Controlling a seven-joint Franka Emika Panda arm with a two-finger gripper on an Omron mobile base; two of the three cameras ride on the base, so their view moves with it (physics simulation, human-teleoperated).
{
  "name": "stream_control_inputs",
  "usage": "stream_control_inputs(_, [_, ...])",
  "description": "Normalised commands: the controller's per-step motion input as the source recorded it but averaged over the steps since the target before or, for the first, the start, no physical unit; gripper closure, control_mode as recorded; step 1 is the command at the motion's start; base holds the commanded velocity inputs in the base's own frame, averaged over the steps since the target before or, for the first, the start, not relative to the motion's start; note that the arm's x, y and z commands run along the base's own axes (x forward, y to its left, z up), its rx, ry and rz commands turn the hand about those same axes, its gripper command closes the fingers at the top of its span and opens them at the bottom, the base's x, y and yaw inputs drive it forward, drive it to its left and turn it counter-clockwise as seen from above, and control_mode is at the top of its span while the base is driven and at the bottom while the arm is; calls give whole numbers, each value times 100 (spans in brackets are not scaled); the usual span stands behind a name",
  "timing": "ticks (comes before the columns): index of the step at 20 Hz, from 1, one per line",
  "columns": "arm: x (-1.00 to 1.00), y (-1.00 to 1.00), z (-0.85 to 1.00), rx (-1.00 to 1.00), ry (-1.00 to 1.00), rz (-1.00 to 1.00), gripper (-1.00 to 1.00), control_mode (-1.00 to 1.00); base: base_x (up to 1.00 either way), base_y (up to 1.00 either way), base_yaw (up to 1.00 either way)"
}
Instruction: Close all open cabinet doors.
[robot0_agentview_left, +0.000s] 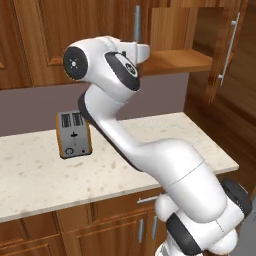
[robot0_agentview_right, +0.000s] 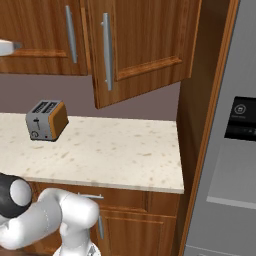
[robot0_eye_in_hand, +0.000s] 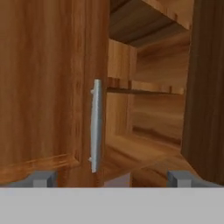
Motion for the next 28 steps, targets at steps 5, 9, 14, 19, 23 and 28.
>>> stream_control_inputs(5, [-100, -48, 1, 14, -7, 0, -100, -100, 0, 0, 0])
stream_control_inputs(9, [-92, -89, 0, 16, -4, 0, -100, -100, 0, 0, 0])
stream_control_inputs(14, [-52, -100, 1, 19, -7, 2, -100, -100, 0, 0, 0])
stream_control_inputs(19, [-41, -100, 20, 17, -11, 11, -100, -100, 0, 0, 0])
stream_control_inputs(23, [-31, -94, 36, 16, -13, 23, -100, -100, 0, 0, 0])
stream_control_inputs(28, [-32, -81, 36, 17, -14, 29, -100, -100, 0, 0, 0])
